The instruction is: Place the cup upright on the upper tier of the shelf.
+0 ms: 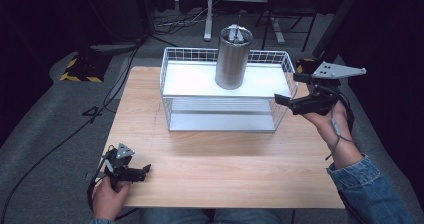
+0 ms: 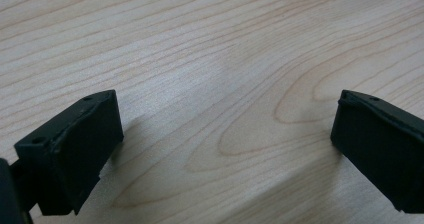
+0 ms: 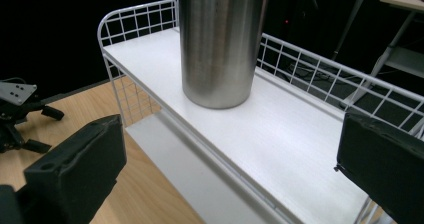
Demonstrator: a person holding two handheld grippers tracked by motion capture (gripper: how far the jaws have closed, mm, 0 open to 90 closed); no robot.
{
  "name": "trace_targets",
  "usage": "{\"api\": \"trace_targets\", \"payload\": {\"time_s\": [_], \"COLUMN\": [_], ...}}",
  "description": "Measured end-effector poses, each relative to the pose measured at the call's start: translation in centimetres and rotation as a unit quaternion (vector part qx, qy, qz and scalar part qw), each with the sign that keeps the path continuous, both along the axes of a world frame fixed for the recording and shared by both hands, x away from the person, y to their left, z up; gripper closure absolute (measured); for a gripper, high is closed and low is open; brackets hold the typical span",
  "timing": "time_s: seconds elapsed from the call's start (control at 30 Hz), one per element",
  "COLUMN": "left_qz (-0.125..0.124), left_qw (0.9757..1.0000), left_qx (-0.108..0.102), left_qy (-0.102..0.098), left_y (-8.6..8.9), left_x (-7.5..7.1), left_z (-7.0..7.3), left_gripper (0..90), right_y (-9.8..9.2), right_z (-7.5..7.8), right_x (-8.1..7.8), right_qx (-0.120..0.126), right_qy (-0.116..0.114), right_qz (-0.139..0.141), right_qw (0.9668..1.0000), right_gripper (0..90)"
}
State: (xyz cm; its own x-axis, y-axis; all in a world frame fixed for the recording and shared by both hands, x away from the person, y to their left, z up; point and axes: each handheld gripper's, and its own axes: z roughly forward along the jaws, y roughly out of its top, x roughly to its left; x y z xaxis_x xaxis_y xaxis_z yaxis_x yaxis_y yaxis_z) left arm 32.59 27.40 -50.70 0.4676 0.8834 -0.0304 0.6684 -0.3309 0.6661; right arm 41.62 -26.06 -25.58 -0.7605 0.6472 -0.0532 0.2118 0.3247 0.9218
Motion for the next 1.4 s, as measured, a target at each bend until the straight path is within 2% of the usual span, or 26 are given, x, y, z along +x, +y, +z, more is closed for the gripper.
{"api": "trace_targets", "payload": {"time_s": [0.2, 0.3, 0.33, 0.6, 0.73, 0.77, 0.8, 0.9, 0.97, 1.03, 1.4], "left_qz": [0.000, 0.000, 0.000, 0.000, 0.000, 0.000, 0.000, 0.000, 0.000, 0.000, 0.000], "left_qw": [1.0000, 1.0000, 1.0000, 1.0000, 1.0000, 1.0000, 1.0000, 1.0000, 1.0000, 1.0000, 1.0000], "left_qx": [0.000, 0.000, 0.000, 0.000, 0.000, 0.000, 0.000, 0.000, 0.000, 0.000, 0.000], "left_qy": [0.000, 0.000, 0.000, 0.000, 0.000, 0.000, 0.000, 0.000, 0.000, 0.000, 0.000], "left_y": [0.0, 0.0, 0.0, 0.0, 0.0, 0.0, 0.0, 0.0, 0.0, 0.0, 0.0], "left_x": [0.0, 0.0, 0.0, 0.0, 0.0, 0.0, 0.0, 0.0, 0.0, 0.0, 0.0], "left_z": [0.0, 0.0, 0.0, 0.0, 0.0, 0.0, 0.0, 0.0, 0.0, 0.0, 0.0], "left_gripper": [0.6, 0.6, 0.6, 0.6, 0.6, 0.6, 0.6, 0.6, 0.6, 0.6, 0.6], "right_y": [-0.8, -0.9, -1.1, -2.1, -2.7, -2.7, -3.0, -3.4, -3.5, -3.8, -4.1], "right_z": [-1.3, -1.9, -2.6, -5.7, -7.6, -7.6, -8.7, -9.9, -10.4, -11.6, -16.3], "right_x": [-1.0, -1.3, -1.6, -2.6, -2.8, -2.8, -2.9, -3.0, -3.1, -3.3, -4.0], "right_qx": [0.008, 0.002, -0.005, -0.013, -0.016, -0.016, -0.015, -0.021, -0.020, -0.026, -0.038], "right_qy": [0.011, 0.011, 0.012, 0.035, 0.057, 0.057, 0.070, 0.084, 0.087, 0.096, 0.120], "right_qz": [-0.005, -0.007, -0.009, -0.016, -0.022, -0.022, -0.025, -0.027, -0.027, -0.030, -0.031], "right_qw": [0.9999, 0.9999, 0.9999, 0.9992, 0.9980, 0.9980, 0.9971, 0.9959, 0.9957, 0.9946, 0.9916], "right_gripper": [0.4, 1.1, 1.6, 2.4, 2.9, 2.9, 2.9, 2.9, 2.8, 2.7, 1.8]}}
